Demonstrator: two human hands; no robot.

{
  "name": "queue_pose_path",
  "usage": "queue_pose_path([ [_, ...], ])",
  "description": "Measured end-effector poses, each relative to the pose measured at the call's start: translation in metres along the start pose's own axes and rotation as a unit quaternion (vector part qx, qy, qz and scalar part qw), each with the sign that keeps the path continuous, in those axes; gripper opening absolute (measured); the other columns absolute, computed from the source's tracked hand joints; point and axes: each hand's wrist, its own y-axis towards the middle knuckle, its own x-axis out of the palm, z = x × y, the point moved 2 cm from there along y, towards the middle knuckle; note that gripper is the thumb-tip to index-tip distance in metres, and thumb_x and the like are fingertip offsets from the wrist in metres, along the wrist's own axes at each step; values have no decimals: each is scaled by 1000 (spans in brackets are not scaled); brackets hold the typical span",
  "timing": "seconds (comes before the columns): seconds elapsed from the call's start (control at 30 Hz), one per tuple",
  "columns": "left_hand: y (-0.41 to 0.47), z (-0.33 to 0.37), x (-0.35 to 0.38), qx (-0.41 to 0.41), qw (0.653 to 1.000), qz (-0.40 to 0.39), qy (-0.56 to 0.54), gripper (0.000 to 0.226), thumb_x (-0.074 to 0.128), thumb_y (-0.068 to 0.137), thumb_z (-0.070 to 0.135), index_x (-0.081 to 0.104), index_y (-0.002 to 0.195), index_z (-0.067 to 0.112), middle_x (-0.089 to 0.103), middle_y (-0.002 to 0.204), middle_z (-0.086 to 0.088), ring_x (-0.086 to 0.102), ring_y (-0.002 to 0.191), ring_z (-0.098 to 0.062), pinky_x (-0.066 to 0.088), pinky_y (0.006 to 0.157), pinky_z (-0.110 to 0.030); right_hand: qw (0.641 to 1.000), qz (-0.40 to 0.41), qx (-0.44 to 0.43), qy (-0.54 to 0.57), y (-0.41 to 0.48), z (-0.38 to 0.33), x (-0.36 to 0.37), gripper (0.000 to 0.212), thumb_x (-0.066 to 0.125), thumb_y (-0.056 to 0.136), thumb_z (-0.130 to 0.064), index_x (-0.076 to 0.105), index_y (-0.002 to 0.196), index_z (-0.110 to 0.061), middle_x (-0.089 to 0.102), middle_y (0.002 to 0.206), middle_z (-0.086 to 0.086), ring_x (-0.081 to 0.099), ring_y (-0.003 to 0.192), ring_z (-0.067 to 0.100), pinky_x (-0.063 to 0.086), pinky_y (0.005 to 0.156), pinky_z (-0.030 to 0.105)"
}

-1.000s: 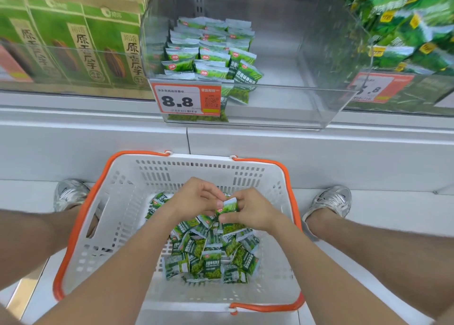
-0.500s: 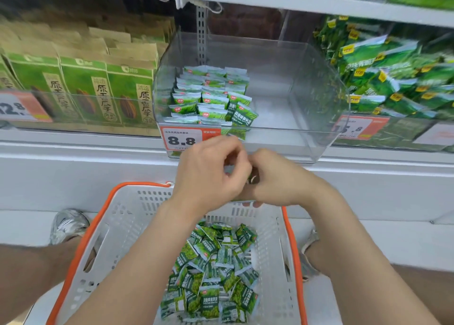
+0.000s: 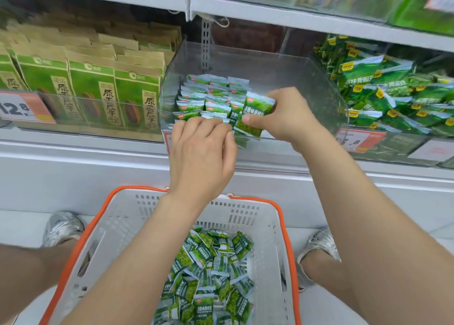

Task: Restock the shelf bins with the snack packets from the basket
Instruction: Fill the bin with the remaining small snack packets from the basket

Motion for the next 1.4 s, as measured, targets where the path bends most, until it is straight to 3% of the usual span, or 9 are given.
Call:
queue_pose_path([
  [0.17, 1, -2, -2, -3, 1000, 3, -1, 31, 45, 106, 33, 74, 103, 24, 72, 103, 7, 59, 102, -24, 37, 94, -41, 979, -125, 95, -131, 23, -7, 16, 90, 93, 71, -48, 56, 140, -4, 65, 131, 10, 63, 114, 27, 50, 92, 30],
  [0.5, 0, -1, -1, -10, 1000, 7, 2, 30, 46, 106, 32, 74, 102, 24, 71, 99, 7, 58, 99, -24, 36, 93, -40, 979, -74, -43, -186, 39, -13, 33, 72, 99, 64, -38, 60, 120, -17, 54, 124, 6, 43, 112, 22, 34, 80, 29],
  [0.63, 0, -2, 1, -9, 1000, 8, -4, 31, 44, 106, 32, 73, 102, 24, 70, 99, 7, 57, 100, -24, 36, 92, -40, 970, -45, 8, -237, 35, -8, 35, 85, 96, 59, -56, 54, 119, -15, 58, 116, 6, 62, 99, 27, 60, 73, 40],
  [0.8, -1, -2, 0, 6, 1000, 15, -15, 30, 45, 106, 31, 74, 108, 21, 71, 108, 5, 59, 104, -25, 37, 95, -42, 988, -79, 78, -105, 35, -7, 26, 98, 102, 60, -32, 43, 135, -9, 49, 132, 10, 63, 115, 31, 59, 88, 42],
  [0.9, 0, 0, -1, 8, 998, 35, -53, 27, 50, 105, 27, 73, 115, 17, 71, 119, 2, 61, 114, -24, 38, 102, -41, 992, -61, 80, -82, 25, -3, 18, 58, 83, 82, -18, 48, 129, -13, 50, 123, 13, 67, 104, 33, 61, 83, 43],
  [1.0, -5, 4, -4, 25, 990, 94, -102, 21, 63, 96, 15, 72, 114, 10, 69, 122, -5, 59, 121, -29, 40, 108, -42, 985, 111, -75, -113, -3, -8, 11, 19, 57, 93, -19, 66, 109, -18, 67, 90, 1, 62, 102, 29, 44, 85, 32],
  [1.13, -23, 13, -3, 64, 980, 165, -91, 8, 66, 89, 11, 71, 92, 6, 64, 96, -11, 60, 89, -37, 44, 79, -45, 911, 287, -294, -31, -66, -13, 21, 6, 61, 85, -12, 67, 85, -13, 60, 67, -4, 55, 63, 18, 45, 65, 36],
  [1.23, -49, 4, 25, 96, 986, 41, -134, 13, 63, 86, 17, 62, 92, 5, 54, 86, -8, 52, 69, -32, 42, 56, -43, 893, 242, -368, -89, -94, 9, 51, 3, 61, 77, -14, 64, 76, -13, 54, 59, -4, 54, 55, 22, 44, 54, 35],
  [1.4, -128, -32, 81, 3, 951, -296, -89, 17, 56, 93, 40, 49, 97, 25, 61, 81, 9, 61, 66, -23, 49, 55, -37, 954, -12, -210, -212, -117, 91, 117, 20, 50, 81, -36, 65, 81, -23, 65, 64, -3, 64, 60, 28, 53, 56, 36],
])
